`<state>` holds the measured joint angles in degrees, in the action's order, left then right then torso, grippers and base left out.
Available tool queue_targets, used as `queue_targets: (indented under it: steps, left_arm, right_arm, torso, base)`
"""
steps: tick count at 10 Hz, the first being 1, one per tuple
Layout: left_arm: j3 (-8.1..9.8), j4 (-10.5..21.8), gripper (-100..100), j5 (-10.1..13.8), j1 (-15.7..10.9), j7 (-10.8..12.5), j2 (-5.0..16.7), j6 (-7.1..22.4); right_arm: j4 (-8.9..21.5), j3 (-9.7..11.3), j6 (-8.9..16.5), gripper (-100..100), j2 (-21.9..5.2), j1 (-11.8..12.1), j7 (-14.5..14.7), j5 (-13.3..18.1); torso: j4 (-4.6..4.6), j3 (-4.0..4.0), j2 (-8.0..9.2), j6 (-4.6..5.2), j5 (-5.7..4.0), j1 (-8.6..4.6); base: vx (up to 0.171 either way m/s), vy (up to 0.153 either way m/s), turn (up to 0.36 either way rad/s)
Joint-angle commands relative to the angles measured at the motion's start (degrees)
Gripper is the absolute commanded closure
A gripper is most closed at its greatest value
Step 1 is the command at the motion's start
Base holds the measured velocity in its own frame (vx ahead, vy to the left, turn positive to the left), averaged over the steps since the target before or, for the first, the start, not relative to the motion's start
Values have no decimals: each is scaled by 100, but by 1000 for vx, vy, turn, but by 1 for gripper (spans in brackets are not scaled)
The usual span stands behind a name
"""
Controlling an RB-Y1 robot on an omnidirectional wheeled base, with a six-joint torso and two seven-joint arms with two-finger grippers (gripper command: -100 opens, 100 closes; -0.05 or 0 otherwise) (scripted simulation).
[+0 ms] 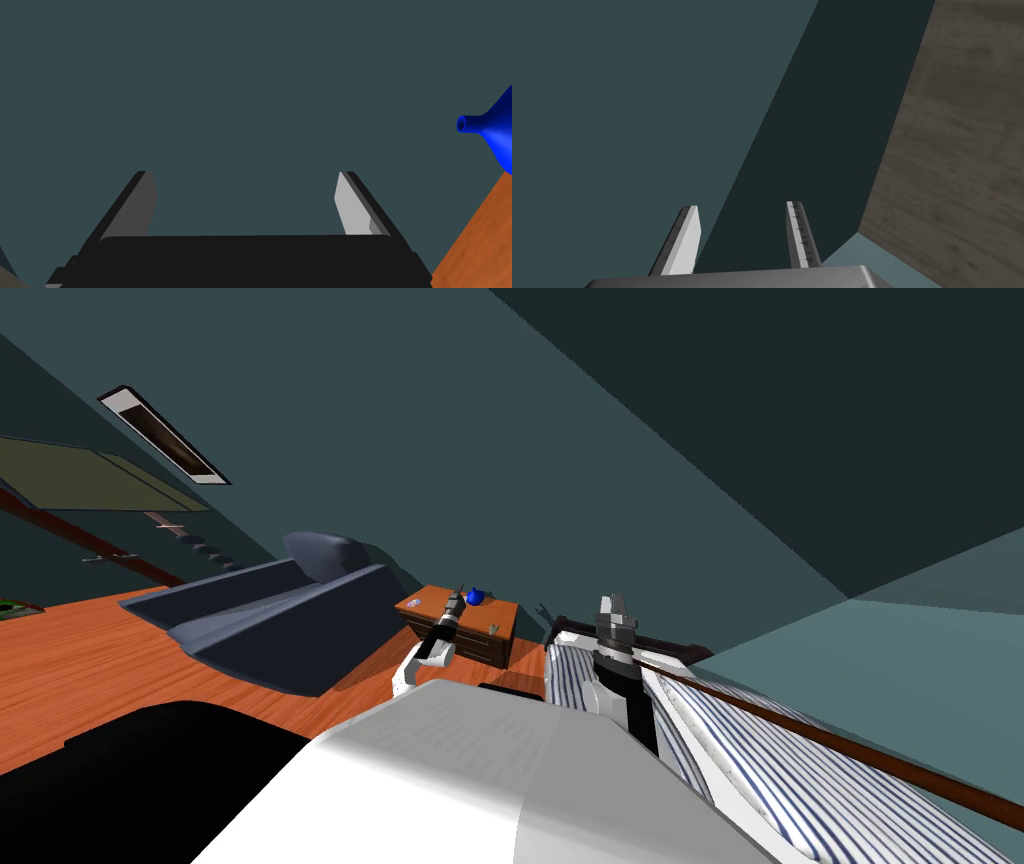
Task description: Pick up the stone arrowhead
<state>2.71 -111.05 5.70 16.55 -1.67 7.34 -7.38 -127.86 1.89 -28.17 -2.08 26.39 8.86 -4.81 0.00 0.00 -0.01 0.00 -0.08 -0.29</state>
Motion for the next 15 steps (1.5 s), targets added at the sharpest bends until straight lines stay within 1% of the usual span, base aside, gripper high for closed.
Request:
queue_targets:
  steps: [1, 2, 3, 4, 6, 7, 8, 9, 10, 11, 12, 13, 14, 15]
  left_arm:
    - [94, 258, -100, 10, -195, 114, 23, 257]
    - [94, 258, -100, 10, -195, 114, 23, 257]
    - [186, 465, -100, 17, -377, 226, 42, 465]
    - [186, 519, -100, 17, -377, 226, 42, 465]
    - [391, 965, -100, 24, -750, 485, 77, 847]
    - [391, 1084, -100, 24, -750, 485, 77, 902]
    - [505, 1292, -100, 23, -940, 632, 95, 1107]
    - [505, 1386, -100, 23, -940, 632, 95, 1128]
    - [626, 1608, -100, 19, -1130, 792, 116, 1359]
    - [626, 1700, -100, 19, -1130, 792, 116, 1359]
    - [754, 1942, -100, 11, -1321, 963, 138, 1592]
    - [754, 2024, -100, 11, -1321, 963, 138, 1592]
    - [890, 2186, -100, 0, -1510, 1147, 163, 1826]
    - [890, 2326, -100, 0, -1510, 1147, 163, 1826]
  right_arm:
    - [0, 0, 0, 0, 0, 0, 0, 0]
    - [0, 0, 0, 0, 0, 0, 0, 0]
    - [0, 0, 0, 0, 0, 0, 0, 0]
    - [0, 0, 0, 0, 0, 0, 0, 0]
    - [0, 0, 0, 0, 0, 0, 0, 0]
    - [0, 1, 0, 0, 1, 0, 0, 0]
    - [0, 0, 0, 0, 0, 0, 0, 0]
    - [0, 0, 0, 0, 0, 0, 0, 0]
    - [0, 0, 0, 0, 0, 0, 0, 0]
    - [0, 0, 0, 0, 0, 0, 0, 0]
    - [0, 0, 0, 0, 0, 0, 0, 0]
    - [0, 0, 0, 0, 0, 0, 0, 0]
    - [0, 0, 0, 0, 0, 0, 0, 0]
    - [0, 0, 0, 0, 0, 0, 0, 0]
  torso:
    - [0, 0, 0, 0, 0, 0]
    - [0, 0, 0, -1, -1, -8]
    - [0, 0, 1, 0, -1, -4]
    - [0, -1, -1, 0, 0, -5]
    - [-1, -1, -1, 0, -1, -8]
    - [-1, -3, -6, 0, -4, -25]
    - [-1, -2, -3, 0, -4, -16]
    - [-1, -1, -3, 0, -2, -9]
    - [-1, -3, -4, 0, 0, 0]
    - [-2, -5, -8, 0, -1, -7]
    - [-2, -5, -8, -1, -1, -1]
    - [-2, -3, -5, 0, -1, -6]
    - [-1, -3, -4, 0, -1, -5]
    - [-2, -8, -14, 0, -2, -5]
  base:
    - [-12, -100, 52]
    - [-15, -87, 29]
    - [-9, -91, 41]
    - [-3, -87, 27]
    - [-7, -128, 54]
    - [-7, -116, 31]
    - [-12, -96, 35]
    - [-2, -76, 16]
    - [10, -99, 24]
    - [7, -82, 19]
    - [-6, -98, 16]
    - [-3, -92, 15]
    - [29, -94, 15]
    - [22, -74, 14]
